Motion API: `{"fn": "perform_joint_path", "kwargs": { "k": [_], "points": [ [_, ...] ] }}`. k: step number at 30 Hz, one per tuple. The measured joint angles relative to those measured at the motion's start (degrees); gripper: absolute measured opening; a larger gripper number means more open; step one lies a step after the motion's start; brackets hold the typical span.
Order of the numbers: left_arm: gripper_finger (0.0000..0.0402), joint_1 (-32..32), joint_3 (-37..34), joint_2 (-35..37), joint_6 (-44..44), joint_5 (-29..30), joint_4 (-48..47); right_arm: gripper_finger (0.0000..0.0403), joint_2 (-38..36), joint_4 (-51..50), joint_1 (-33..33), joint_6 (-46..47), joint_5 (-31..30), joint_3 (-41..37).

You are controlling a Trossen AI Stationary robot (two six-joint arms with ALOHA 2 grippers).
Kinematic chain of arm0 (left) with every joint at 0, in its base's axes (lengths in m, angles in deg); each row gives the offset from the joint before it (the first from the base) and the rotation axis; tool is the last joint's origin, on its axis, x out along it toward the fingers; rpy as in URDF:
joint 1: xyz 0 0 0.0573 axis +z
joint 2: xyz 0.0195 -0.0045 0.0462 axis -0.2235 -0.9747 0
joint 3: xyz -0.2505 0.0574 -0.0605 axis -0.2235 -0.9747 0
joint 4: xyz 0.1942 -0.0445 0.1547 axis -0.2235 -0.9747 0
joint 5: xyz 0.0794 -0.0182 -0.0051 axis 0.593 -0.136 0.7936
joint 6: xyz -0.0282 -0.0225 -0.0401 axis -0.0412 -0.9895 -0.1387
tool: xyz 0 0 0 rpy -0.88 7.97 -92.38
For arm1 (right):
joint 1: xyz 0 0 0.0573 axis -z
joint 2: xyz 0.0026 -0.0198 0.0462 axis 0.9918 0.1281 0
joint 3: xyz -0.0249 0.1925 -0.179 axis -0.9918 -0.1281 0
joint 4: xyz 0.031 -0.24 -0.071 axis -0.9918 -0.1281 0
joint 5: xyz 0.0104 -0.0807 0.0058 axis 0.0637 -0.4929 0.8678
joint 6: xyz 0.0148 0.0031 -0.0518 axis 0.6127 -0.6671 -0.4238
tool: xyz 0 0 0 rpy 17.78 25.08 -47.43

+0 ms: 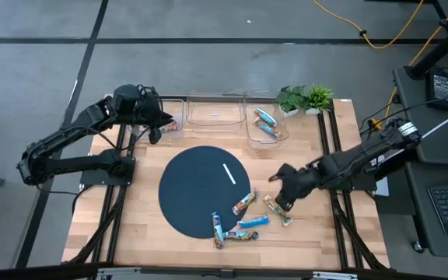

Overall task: Pick and place Granola Bars by type
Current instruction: Put the yellow chewy bar into the top right transparent bin

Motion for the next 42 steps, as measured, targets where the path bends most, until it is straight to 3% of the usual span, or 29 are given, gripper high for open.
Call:
{"fn": "perform_joint_path", "kwargs": {
  "k": [7,17,21,32,36,42],
  "points": [
    [0.0061,0.0,0.0,0.0,4.0,0.0,-3.0,0.0117,8.0,-1.3,-5.9,6.1,0.3,3.0],
    [0.0061,0.0,0.0,0.0,4.2,0.0,-3.1,0.0127,12.6,1.2,-7.7,9.0,0.7,3.0],
    [0.0061,0.0,0.0,0.0,4.2,0.0,-3.1,0.0164,13.7,2.1,-7.7,11.7,0.7,3.0],
    [0.0061,0.0,0.0,0.0,6.3,0.0,-3.1,0.0353,19.0,1.6,-7.6,18.5,6.2,3.0],
    [0.0061,0.0,0.0,0.0,6.7,0.0,-3.1,0.0372,21.9,1.0,-7.6,18.5,6.6,3.0],
    [0.0061,0.0,0.0,0.0,6.8,0.0,-3.1,0.0359,25.3,1.9,-7.6,18.5,7.5,3.0]
  ]
}}
